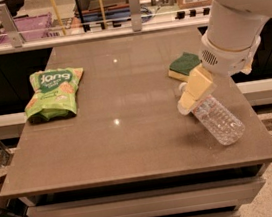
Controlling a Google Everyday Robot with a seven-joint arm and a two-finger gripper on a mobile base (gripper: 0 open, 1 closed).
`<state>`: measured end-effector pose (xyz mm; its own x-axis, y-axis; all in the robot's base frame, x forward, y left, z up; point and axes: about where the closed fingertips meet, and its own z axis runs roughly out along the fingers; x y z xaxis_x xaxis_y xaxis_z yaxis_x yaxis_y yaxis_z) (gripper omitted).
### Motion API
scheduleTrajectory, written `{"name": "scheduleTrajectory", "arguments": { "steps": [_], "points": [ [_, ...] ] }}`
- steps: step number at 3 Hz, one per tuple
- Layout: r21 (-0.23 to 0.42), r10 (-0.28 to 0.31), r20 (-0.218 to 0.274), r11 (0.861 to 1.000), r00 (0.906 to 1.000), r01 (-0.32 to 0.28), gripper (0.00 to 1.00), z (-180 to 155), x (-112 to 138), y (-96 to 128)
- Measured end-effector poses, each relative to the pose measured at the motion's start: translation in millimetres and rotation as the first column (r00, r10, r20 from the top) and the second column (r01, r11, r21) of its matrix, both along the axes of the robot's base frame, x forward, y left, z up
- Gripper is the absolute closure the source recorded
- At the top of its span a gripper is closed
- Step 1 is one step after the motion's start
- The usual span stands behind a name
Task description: Move water bottle near green rice chip bag
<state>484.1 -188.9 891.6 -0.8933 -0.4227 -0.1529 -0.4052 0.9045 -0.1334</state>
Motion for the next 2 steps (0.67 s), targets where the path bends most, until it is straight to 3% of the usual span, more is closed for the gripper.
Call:
{"name": "scheduleTrajectory", "arguments": {
  "steps": [2],
  "points": [
    [0.063, 0.035, -0.047, 0.997, 0.9983, -0.032, 0.0, -29, 2, 25]
  ]
}}
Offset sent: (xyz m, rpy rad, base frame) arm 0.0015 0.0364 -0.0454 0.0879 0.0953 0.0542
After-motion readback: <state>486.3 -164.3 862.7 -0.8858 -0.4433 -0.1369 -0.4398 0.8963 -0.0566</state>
